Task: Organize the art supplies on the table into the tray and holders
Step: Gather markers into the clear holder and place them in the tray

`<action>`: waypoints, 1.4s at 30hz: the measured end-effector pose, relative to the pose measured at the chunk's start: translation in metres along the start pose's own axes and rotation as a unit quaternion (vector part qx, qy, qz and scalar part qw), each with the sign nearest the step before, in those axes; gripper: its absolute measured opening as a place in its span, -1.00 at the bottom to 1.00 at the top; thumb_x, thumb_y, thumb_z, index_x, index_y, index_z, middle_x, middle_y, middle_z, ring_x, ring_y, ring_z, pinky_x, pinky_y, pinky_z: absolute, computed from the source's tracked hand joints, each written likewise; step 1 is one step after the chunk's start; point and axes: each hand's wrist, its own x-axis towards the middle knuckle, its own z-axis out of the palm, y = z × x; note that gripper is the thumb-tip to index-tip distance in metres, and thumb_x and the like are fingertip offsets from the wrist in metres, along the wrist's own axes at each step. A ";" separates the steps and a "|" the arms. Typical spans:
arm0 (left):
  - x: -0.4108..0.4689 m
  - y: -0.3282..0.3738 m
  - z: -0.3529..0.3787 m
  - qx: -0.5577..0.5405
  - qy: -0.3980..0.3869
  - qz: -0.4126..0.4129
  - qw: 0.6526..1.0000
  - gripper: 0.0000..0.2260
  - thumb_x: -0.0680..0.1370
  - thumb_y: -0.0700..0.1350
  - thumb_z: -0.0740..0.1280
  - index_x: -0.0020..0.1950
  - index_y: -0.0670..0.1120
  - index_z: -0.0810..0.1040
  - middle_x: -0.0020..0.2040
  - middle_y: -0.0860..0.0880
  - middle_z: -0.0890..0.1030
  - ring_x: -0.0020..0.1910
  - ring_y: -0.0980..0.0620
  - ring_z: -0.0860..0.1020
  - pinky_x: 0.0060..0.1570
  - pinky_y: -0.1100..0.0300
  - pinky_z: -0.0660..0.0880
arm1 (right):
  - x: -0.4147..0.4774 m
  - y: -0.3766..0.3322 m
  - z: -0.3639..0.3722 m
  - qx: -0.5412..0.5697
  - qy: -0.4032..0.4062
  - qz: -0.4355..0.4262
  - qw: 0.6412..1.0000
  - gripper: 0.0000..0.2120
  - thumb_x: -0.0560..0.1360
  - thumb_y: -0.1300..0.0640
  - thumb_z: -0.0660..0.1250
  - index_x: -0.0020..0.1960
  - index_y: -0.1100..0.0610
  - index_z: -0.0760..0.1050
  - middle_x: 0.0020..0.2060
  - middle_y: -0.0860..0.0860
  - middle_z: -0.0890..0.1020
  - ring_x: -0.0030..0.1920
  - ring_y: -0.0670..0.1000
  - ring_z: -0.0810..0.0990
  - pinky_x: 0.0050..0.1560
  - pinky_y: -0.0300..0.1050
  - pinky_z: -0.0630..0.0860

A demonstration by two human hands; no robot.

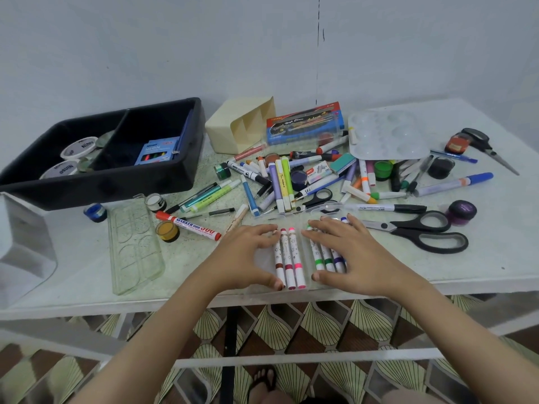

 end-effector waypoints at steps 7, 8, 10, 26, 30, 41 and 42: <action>-0.003 -0.002 0.004 -0.022 -0.015 0.001 1.000 -0.08 0.27 0.30 0.45 0.52 0.13 0.10 0.52 0.23 0.04 0.46 0.14 0.03 0.41 0.09 -0.04 | -0.001 0.000 -0.001 0.006 -0.007 -0.001 1.000 -0.20 0.30 -0.42 0.07 0.49 -0.14 0.14 0.49 -0.14 0.17 0.49 -0.13 0.01 0.46 -0.03 -0.28; -0.004 -0.004 0.004 -0.034 -0.022 0.005 0.999 -0.04 0.21 0.37 0.39 0.51 0.13 0.11 0.51 0.24 0.04 0.45 0.17 0.03 0.41 0.08 -0.04 | -0.001 0.000 -0.002 0.007 -0.012 0.000 1.000 -0.21 0.32 -0.41 0.10 0.49 -0.14 0.13 0.49 -0.14 0.15 0.49 -0.14 0.00 0.46 -0.02 -0.29; -0.005 -0.005 0.002 -0.067 -0.020 0.008 0.998 -0.01 0.12 0.44 0.22 0.51 0.14 0.14 0.50 0.26 0.06 0.42 0.22 0.04 0.40 0.07 -0.05 | -0.001 0.000 -0.003 0.010 -0.026 0.004 1.000 -0.22 0.34 -0.37 0.15 0.50 -0.14 0.11 0.50 -0.14 0.12 0.50 -0.14 -0.04 0.46 -0.02 -0.31; 0.014 0.001 0.002 -0.023 0.109 0.012 0.994 -0.41 0.34 0.23 0.38 0.33 0.09 0.43 0.34 0.10 0.30 0.32 0.12 0.14 0.34 0.12 0.17 | 0.000 0.006 -0.005 0.087 0.010 -0.015 0.996 -0.29 0.37 -0.41 0.15 0.46 -0.17 0.22 0.43 -0.24 0.23 0.45 -0.28 0.07 0.47 -0.14 -0.17; 0.033 -0.001 0.003 -0.010 0.198 0.010 0.980 -0.46 0.43 0.26 0.31 0.36 0.10 0.38 0.40 0.08 0.29 0.36 0.10 0.16 0.32 0.14 0.16 | 0.008 0.021 -0.031 0.207 0.147 0.037 0.967 -0.52 0.46 -0.24 0.21 0.33 -0.12 0.40 0.23 -0.33 0.41 0.24 -0.44 0.29 0.22 -0.48 0.18; 0.090 -0.017 0.006 0.036 0.154 0.005 0.987 -0.04 0.18 0.62 -0.24 0.51 0.22 -0.09 0.45 0.14 -0.31 0.49 0.13 -0.22 0.43 0.09 -0.23 | 0.043 0.120 -0.110 0.160 0.262 0.386 0.870 -0.56 0.55 0.09 0.21 0.41 0.09 0.31 0.35 0.21 0.37 0.24 0.16 0.44 0.09 -0.13 0.32; 0.091 -0.018 0.006 0.033 0.157 0.007 0.987 -0.06 0.19 0.61 -0.23 0.51 0.22 -0.10 0.46 0.15 -0.31 0.47 0.17 -0.24 0.43 0.11 -0.24 | 0.045 0.124 -0.112 0.180 0.261 0.387 0.866 -0.58 0.55 0.11 0.22 0.40 0.09 0.33 0.34 0.19 0.40 0.21 0.15 0.47 0.06 -0.15 0.31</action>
